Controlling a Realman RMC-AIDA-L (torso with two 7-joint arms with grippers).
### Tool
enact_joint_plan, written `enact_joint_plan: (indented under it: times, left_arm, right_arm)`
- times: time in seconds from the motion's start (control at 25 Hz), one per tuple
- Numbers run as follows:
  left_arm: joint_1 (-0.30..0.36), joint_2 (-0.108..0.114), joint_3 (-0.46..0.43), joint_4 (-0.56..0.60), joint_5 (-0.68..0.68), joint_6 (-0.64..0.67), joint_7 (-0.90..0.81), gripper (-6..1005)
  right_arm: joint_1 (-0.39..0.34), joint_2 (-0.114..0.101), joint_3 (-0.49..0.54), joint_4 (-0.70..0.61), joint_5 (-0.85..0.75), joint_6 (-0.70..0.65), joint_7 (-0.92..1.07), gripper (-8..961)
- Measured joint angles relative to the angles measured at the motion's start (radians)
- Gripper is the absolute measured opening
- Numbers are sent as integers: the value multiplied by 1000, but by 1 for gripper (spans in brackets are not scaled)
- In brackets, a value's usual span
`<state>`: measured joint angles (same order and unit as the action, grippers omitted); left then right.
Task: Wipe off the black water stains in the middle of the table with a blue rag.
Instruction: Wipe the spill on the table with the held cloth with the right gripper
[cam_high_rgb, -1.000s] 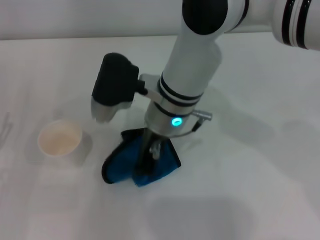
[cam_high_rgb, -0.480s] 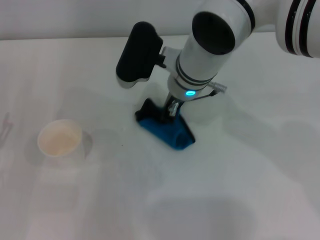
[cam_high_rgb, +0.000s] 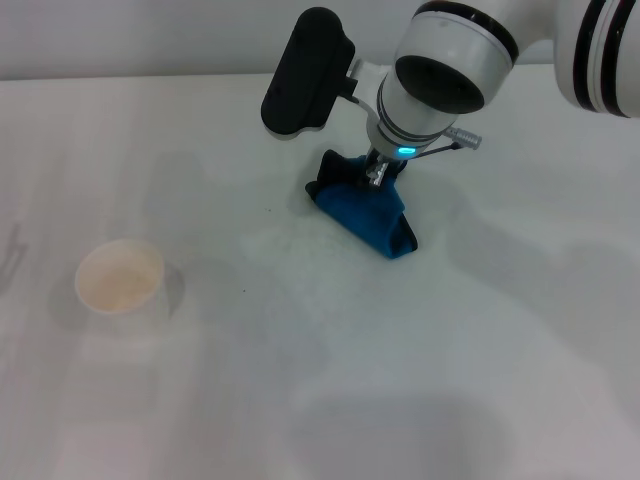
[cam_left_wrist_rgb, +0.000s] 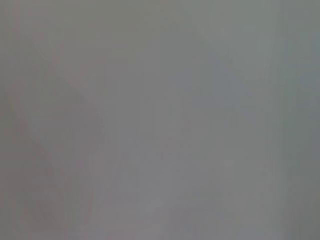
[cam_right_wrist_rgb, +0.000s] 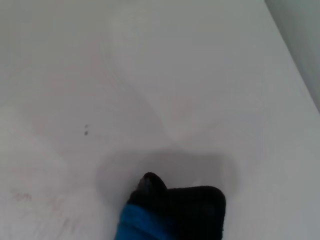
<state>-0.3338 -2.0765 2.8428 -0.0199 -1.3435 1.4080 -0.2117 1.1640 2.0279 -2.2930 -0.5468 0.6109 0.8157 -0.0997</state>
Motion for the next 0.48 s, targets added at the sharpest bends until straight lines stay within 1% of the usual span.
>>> enact_joint_plan:
  times: [0.08, 0.16, 0.48]
  left_arm:
    - [1, 0, 0, 0, 0, 0, 0, 892]
    - [2, 0, 0, 0, 0, 0, 0, 892]
    - [-5, -1, 0, 0, 0, -12, 0, 892]
  right_arm:
    - [-3, 0, 2, -7, 6, 7, -13, 2]
    - [-7, 0, 5, -17, 45, 16, -54, 3]
    - [1, 0, 11, -24, 345, 73, -289, 3]
